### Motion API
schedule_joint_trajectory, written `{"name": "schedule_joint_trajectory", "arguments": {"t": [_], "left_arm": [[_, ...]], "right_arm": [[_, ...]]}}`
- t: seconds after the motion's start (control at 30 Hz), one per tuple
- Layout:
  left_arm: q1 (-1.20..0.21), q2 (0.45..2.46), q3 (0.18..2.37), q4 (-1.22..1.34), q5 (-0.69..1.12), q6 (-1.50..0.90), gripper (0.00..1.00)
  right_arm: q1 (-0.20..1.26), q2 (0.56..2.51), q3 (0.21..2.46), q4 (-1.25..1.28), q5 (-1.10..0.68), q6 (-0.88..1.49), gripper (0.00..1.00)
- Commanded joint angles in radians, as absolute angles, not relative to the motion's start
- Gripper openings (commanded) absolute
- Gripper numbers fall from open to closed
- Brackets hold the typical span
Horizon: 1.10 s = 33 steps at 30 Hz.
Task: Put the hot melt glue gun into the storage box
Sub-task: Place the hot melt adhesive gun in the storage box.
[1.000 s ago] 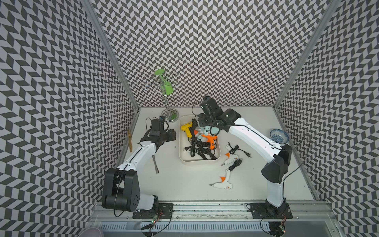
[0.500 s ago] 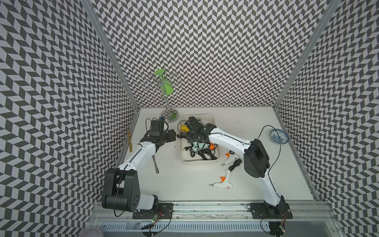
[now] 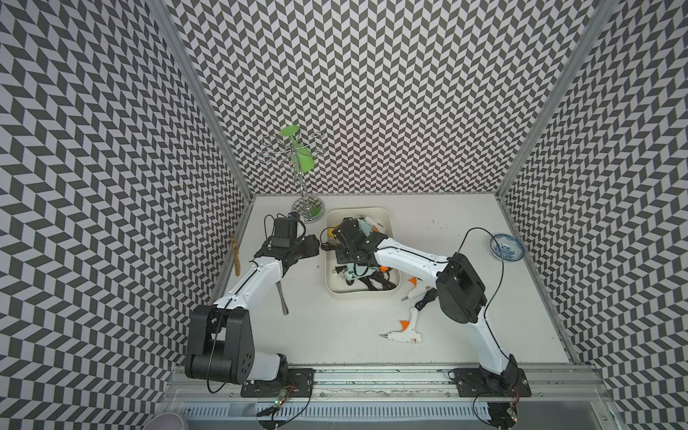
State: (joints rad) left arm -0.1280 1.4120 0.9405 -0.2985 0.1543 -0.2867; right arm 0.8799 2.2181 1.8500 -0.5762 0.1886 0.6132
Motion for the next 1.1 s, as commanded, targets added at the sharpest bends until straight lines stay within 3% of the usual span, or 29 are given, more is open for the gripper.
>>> {"name": "schedule_joint_trajectory", "arguments": {"t": [0.0, 0.23, 0.4, 0.57, 0.77, 1.07], "left_arm": [[-0.122, 1.408, 0.931, -0.275, 0.167, -0.291, 0.57], [-0.121, 1.428, 0.94, -0.274, 0.182, -0.296, 0.57], [-0.121, 1.418, 0.934, -0.278, 0.171, -0.292, 0.57], [-0.121, 1.414, 0.933, -0.279, 0.161, -0.291, 0.57], [-0.107, 1.409, 0.935, -0.274, 0.15, -0.303, 0.57], [-0.094, 1.402, 0.928, -0.266, 0.158, -0.307, 0.57]], "right_arm": [[0.854, 2.163, 1.718, -0.569, 0.21, 0.67, 0.18], [0.91, 2.225, 1.778, -0.55, 0.103, 0.637, 0.29], [0.914, 2.224, 1.789, -0.62, 0.175, 0.624, 0.56], [0.914, 2.137, 1.771, -0.603, 0.295, 0.51, 0.69], [0.912, 2.11, 1.814, -0.575, 0.365, 0.384, 0.71], [0.913, 2.132, 1.906, -0.506, 0.352, 0.346, 0.63]]}}
